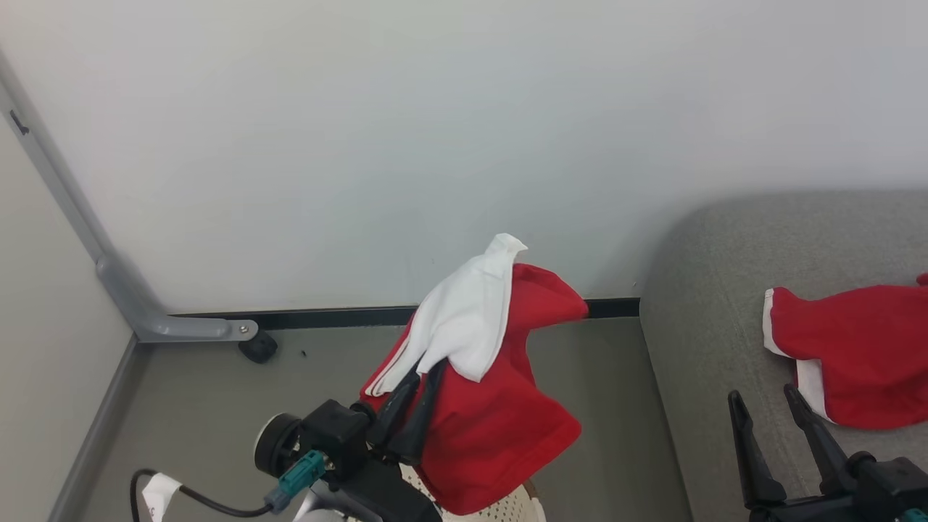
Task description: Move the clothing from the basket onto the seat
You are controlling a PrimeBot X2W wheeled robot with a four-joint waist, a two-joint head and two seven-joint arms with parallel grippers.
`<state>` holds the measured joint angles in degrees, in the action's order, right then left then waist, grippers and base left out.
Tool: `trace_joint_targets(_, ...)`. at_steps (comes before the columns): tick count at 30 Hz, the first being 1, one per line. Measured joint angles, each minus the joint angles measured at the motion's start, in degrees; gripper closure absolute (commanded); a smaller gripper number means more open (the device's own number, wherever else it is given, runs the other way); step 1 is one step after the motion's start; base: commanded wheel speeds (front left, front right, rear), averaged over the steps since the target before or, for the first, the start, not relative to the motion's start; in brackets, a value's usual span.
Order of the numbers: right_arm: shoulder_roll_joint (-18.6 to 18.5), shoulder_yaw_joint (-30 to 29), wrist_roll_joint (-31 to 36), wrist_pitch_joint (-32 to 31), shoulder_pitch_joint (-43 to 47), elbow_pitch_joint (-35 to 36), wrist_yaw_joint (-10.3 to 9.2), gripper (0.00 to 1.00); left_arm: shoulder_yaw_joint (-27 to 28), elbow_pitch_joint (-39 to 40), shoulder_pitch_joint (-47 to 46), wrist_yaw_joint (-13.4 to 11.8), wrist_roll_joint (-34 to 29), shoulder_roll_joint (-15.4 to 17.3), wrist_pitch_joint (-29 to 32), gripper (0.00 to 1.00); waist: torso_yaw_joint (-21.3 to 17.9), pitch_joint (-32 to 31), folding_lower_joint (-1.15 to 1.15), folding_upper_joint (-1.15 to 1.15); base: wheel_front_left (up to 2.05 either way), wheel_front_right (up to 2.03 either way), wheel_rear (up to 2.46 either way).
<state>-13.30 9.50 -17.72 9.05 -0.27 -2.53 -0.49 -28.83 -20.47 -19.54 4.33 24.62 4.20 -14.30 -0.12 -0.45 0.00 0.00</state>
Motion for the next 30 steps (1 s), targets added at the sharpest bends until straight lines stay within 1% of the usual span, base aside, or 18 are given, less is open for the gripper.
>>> trace_joint_targets(9,0.33,0.41,0.0,-0.41,2.3,1.82,-0.01,0.0,-3.26,4.94,2.61,0.27,-0.43,-0.07,1.7,1.0,-0.89,-0.38,0.0,0.0,0.0,0.0,0.0)
trace_joint_targets(18,0.55,1.59,0.0,-0.59,2.34,3.24,0.02,0.0,-3.53,8.44,3.54,0.26,-0.42,0.07,4.15,1.0,-0.98,-0.07,0.0,0.0,0.0,0.0,0.0)
trace_joint_targets(22,0.82,3.44,0.0,-1.12,2.13,3.88,1.2,0.0,-3.56,9.43,3.54,0.26,-0.4,0.14,5.19,1.0,-0.86,0.14,0.0,0.0,0.0,0.0,0.0)
trace_joint_targets(27,2.26,8.02,-0.01,-2.53,0.99,3.75,4.04,0.0,-3.94,10.32,3.5,0.23,-0.4,0.13,6.38,1.0,-0.53,0.38,0.0,0.0,0.0,0.0,0.0)
trace_joint_targets(29,2.98,10.27,-0.01,-3.21,-0.25,3.19,4.89,0.0,-4.37,10.51,3.44,0.23,-0.4,0.08,6.72,1.0,-0.27,0.52,0.0,0.0,0.0,0.0,0.0)
trace_joint_targets(30,2.98,10.27,-0.01,-3.21,-0.25,3.19,4.89,0.0,-4.37,10.51,3.44,0.23,-0.4,0.08,6.72,1.0,-0.27,0.52,0.0,0.0,0.0,0.0,0.0)
